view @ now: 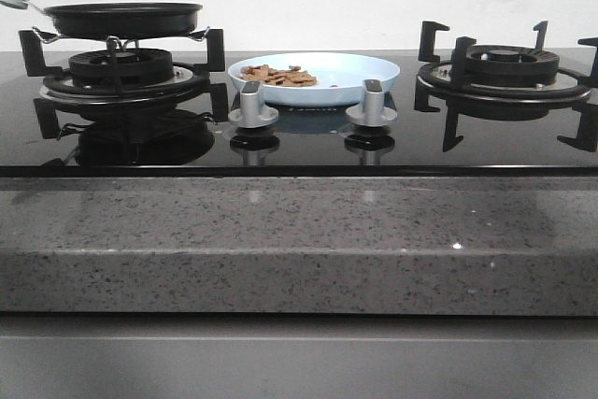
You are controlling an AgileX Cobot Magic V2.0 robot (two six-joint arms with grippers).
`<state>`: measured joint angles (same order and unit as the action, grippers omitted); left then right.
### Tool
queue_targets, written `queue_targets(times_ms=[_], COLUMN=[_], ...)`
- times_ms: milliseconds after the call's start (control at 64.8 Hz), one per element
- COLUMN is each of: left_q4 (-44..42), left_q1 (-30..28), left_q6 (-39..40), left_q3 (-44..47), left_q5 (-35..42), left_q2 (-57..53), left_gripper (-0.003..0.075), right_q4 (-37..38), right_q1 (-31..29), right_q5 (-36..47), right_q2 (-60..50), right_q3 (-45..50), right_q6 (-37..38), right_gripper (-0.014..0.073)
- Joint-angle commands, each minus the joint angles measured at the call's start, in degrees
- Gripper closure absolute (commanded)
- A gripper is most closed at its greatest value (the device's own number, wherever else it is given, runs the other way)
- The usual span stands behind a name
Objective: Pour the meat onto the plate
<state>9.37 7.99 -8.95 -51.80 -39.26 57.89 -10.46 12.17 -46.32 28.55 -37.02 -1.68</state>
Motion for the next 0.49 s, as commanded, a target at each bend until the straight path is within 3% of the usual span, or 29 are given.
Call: queue_targets(times_ms=[0,278,479], left_q4=[1.0,-0.1,-0.7], left_q1=[0.3,0.1,-4.1], left_q6=[0.0,0.0,0.0], left_q3=[-1.5,1.1,14.0], left_q5=[3.1,5.5,15.5], left_q2=[-0.6,-7.3,-22.9], left_gripper=[0.0741,0.0741,0.0741], right_q4=[0.2,0.2,0.2], right_q1=[-0.1,-0.1,-0.1], right_q5=[3.3,3.3,3.3], right_q2=[0.1,0.1,0.1], right_q3=[-1.4,-1.4,-1.4], right_q6=[-0.1,-0.1,-0.1], right_gripper=[0.0662,0.0662,0.0662])
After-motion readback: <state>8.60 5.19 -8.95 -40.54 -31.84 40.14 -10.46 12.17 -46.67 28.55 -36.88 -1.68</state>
